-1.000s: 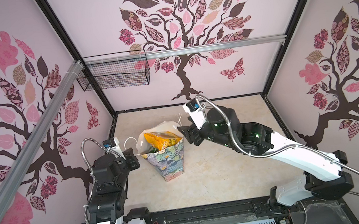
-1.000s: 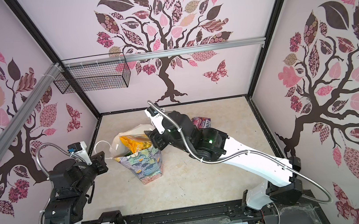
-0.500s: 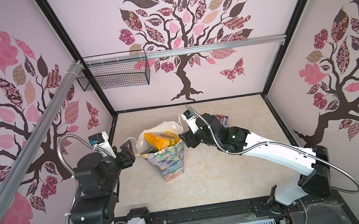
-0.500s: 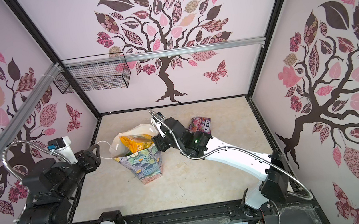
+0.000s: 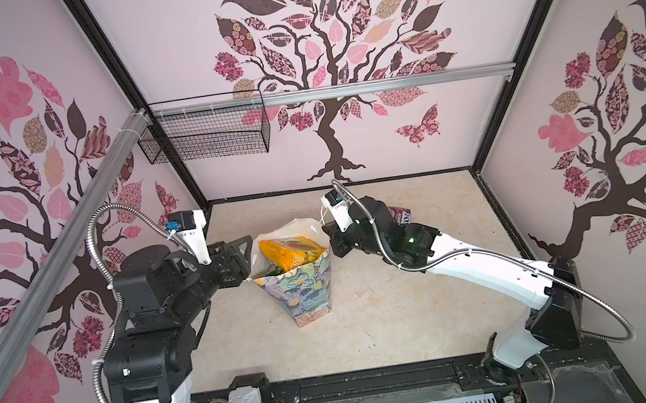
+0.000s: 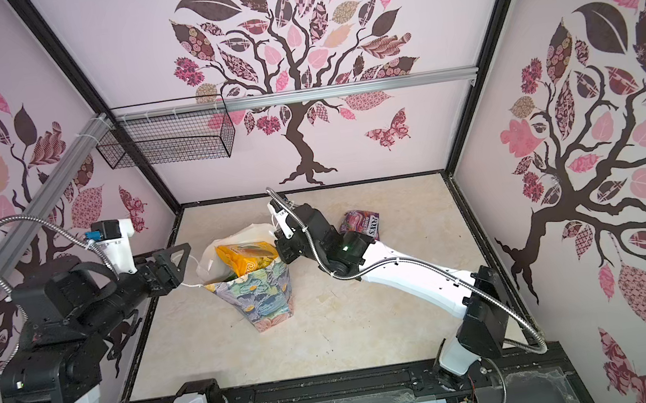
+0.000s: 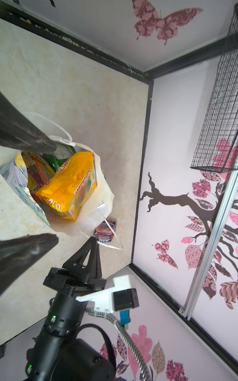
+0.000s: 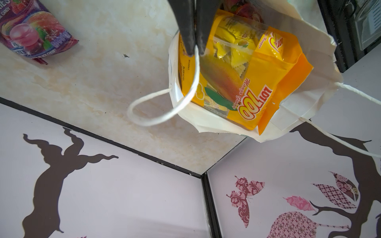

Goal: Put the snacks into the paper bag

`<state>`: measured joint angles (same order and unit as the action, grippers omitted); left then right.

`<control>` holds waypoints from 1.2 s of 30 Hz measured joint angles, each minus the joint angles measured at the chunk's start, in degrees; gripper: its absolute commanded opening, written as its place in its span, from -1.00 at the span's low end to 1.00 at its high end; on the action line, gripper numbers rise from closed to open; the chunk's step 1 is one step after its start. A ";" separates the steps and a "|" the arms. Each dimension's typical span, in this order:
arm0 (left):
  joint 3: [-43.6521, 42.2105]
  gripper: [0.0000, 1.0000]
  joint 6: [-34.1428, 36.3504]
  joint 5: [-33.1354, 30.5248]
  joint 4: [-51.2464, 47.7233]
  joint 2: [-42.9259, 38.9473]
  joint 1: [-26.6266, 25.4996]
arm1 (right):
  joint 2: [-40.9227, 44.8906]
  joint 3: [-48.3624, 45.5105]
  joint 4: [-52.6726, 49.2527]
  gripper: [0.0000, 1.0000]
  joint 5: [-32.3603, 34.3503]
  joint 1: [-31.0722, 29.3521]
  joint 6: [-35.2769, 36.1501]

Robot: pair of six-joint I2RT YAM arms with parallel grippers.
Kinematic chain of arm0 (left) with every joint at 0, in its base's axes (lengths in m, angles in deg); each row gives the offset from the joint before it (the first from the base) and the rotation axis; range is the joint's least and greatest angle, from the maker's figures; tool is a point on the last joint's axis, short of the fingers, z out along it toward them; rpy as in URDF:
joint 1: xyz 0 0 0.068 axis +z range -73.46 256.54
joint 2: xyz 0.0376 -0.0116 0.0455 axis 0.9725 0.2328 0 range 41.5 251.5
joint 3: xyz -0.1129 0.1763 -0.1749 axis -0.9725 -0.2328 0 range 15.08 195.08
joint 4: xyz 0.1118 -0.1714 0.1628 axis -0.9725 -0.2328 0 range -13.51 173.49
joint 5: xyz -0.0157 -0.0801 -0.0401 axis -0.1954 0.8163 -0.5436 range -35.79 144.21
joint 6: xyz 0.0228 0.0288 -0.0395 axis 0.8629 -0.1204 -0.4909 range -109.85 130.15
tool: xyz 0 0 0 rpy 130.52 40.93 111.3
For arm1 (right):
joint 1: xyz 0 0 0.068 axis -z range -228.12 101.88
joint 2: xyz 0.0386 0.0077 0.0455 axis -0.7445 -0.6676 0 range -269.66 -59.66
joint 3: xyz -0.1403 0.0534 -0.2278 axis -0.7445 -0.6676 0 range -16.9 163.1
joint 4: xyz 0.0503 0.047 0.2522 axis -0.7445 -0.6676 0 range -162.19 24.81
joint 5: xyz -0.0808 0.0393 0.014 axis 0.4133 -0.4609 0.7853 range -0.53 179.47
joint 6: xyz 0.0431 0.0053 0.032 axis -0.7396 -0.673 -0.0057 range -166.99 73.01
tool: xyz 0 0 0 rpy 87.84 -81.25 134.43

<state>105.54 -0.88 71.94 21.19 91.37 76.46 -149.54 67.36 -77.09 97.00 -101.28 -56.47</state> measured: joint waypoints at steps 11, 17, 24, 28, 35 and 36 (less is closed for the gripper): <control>8.92 -0.25 3.78 -16.31 -6.12 22.47 -24.76 | 0.37 -1.44 1.55 -1.00 -1.64 0.00 0.76; 16.79 -0.44 5.38 -20.83 -14.10 35.43 -25.83 | 2.03 -3.78 2.32 -1.00 -2.43 0.00 1.55; 16.46 -0.72 6.91 -23.02 -18.43 39.04 -27.17 | 5.09 -6.51 2.23 -1.00 -2.60 0.00 3.37; 12.41 -0.75 6.78 -23.50 -20.13 38.05 -27.19 | 6.91 -8.61 2.05 -1.00 -2.19 0.02 4.15; 8.55 -0.79 4.72 -25.66 -22.91 37.81 -27.19 | 8.68 -10.12 1.99 -1.00 -1.99 0.04 4.76; 8.15 -0.80 4.37 -25.68 -23.04 37.81 -27.19 | 8.70 -10.14 1.99 -1.00 -2.21 0.04 4.76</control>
<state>113.69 3.49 46.26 -1.85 129.18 49.27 -140.84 57.22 -75.10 94.79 -101.24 -51.70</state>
